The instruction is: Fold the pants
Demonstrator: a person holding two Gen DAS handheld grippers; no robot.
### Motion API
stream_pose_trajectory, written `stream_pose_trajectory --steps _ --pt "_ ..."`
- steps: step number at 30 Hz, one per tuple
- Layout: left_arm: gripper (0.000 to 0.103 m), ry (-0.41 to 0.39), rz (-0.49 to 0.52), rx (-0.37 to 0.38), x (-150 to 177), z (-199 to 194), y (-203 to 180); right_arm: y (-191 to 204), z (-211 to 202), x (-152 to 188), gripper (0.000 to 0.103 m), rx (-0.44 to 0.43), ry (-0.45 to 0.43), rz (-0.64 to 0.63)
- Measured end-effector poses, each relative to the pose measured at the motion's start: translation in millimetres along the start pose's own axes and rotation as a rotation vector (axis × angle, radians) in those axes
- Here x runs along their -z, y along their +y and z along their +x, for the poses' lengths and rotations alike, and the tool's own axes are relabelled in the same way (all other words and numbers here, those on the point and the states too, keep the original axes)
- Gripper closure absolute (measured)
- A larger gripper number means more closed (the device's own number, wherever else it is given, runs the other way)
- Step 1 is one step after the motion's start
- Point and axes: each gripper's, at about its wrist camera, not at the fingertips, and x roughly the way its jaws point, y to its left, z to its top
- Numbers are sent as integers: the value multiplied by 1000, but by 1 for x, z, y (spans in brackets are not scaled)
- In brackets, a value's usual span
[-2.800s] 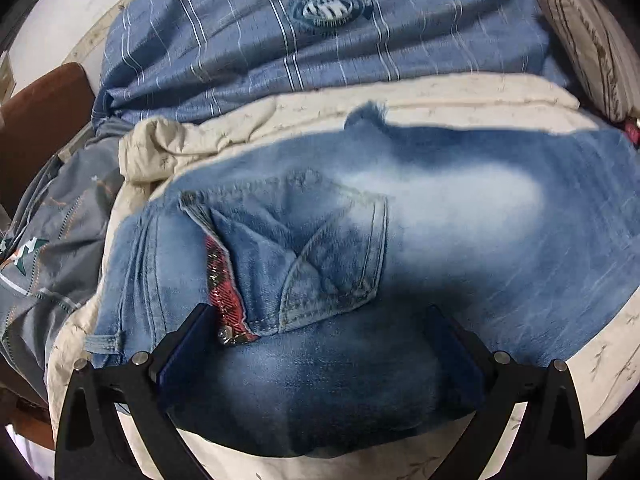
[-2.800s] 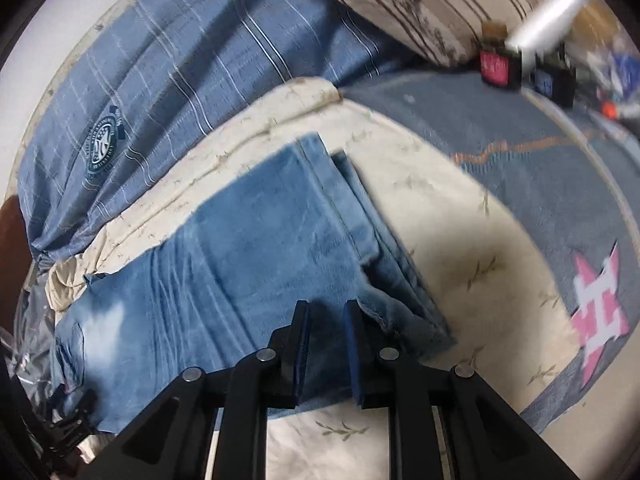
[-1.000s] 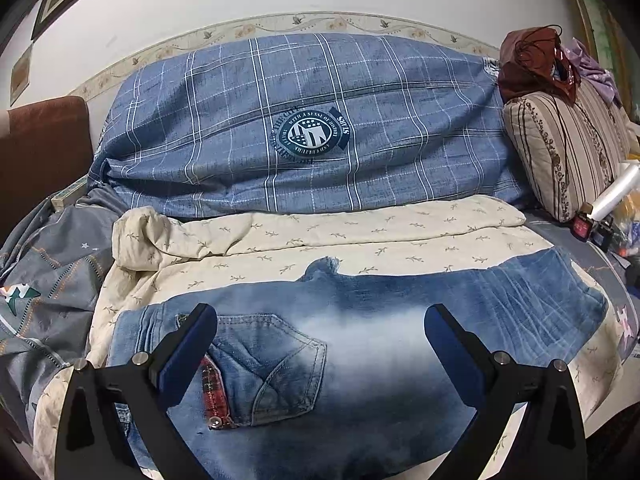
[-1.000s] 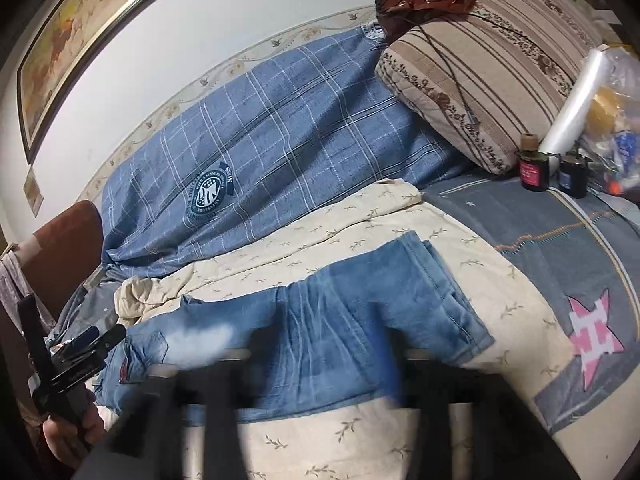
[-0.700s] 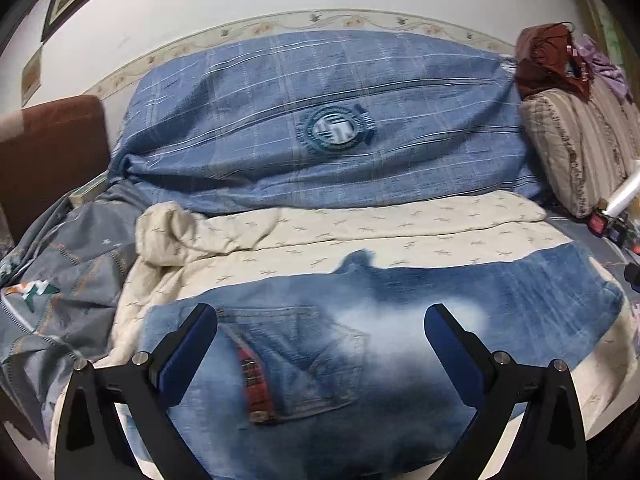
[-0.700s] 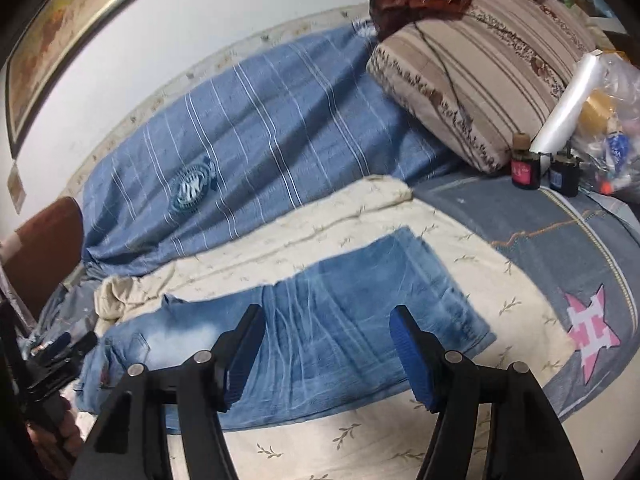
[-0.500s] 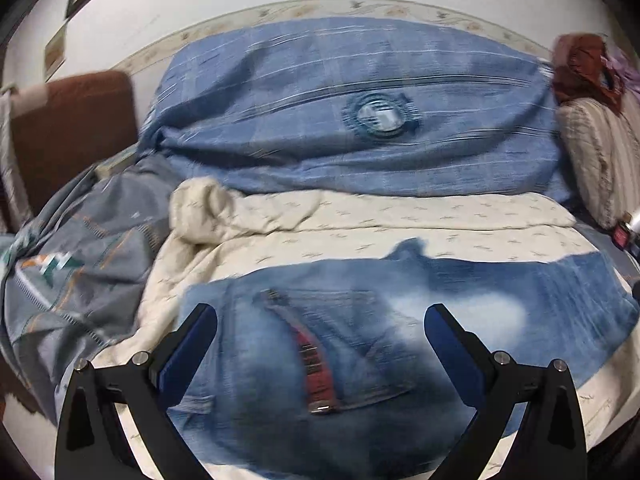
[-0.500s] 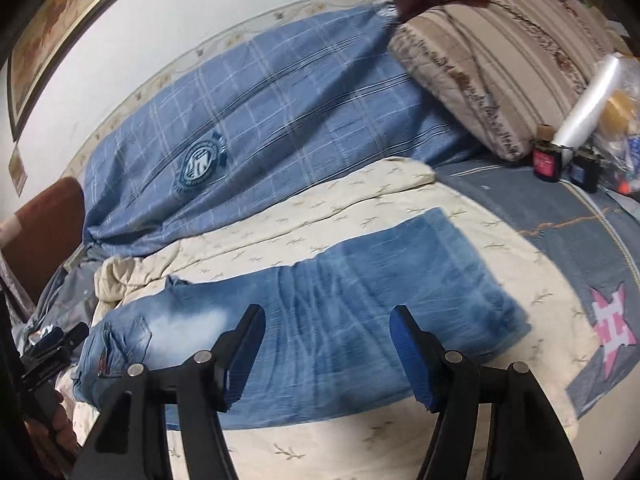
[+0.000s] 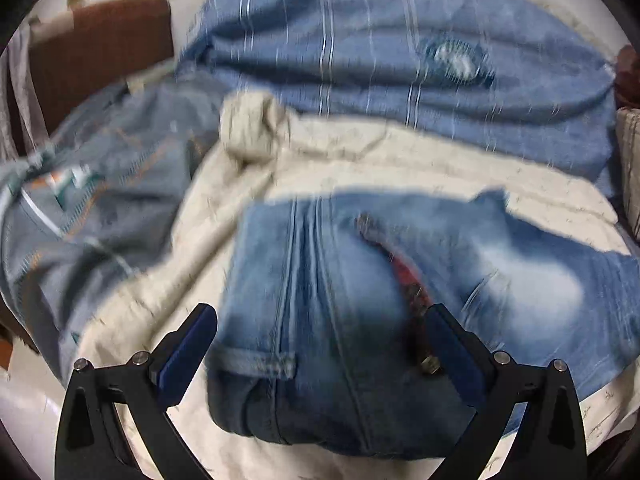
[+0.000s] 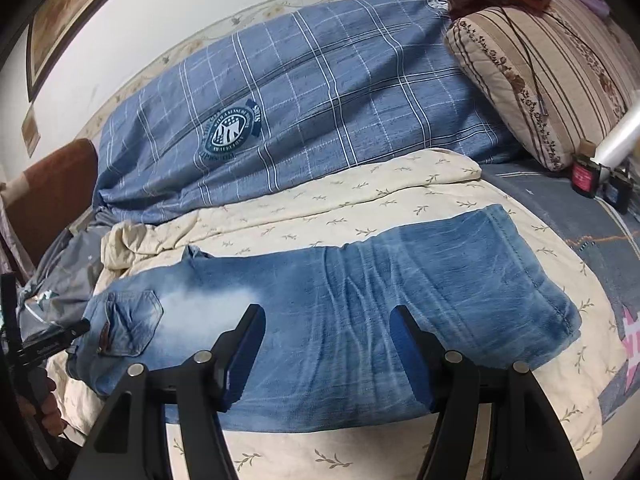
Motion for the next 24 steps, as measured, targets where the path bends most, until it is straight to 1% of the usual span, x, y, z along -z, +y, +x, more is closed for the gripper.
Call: stream_pose_trajectory --steps 1,2,4,7,11,13,14,16,20,22,24 --pt "0 32 -7 5 1 6 1 -1 -1 0 34 4 -2 3" --pt "0 47 -11 9 2 9 1 -2 -2 0 34 9 -6 7" --pt "0 34 -15 12 3 5 1 -7 -2 -1 34 14 -7 25" --pt "0 -19 -12 9 2 -6 -1 -14 1 -2 34 35 10 59" --pt "0 -150 5 15 -2 -30 -8 -24 9 -1 34 74 58 92" --pt "0 -198 29 32 -2 -38 -16 -32 11 -1 34 64 75 122" --pt "0 -208 44 48 -2 -40 -22 -37 12 -1 34 56 80 139" --pt "0 -206 92 83 0 -42 -38 -40 13 -1 34 59 88 155" --pt "0 -201 175 103 2 -39 -66 -47 18 2 34 61 128 185" --pt "0 -195 200 122 3 -38 -77 -50 23 5 34 79 162 188" --pt "0 -181 215 126 5 -35 -86 -54 33 9 34 89 224 191"
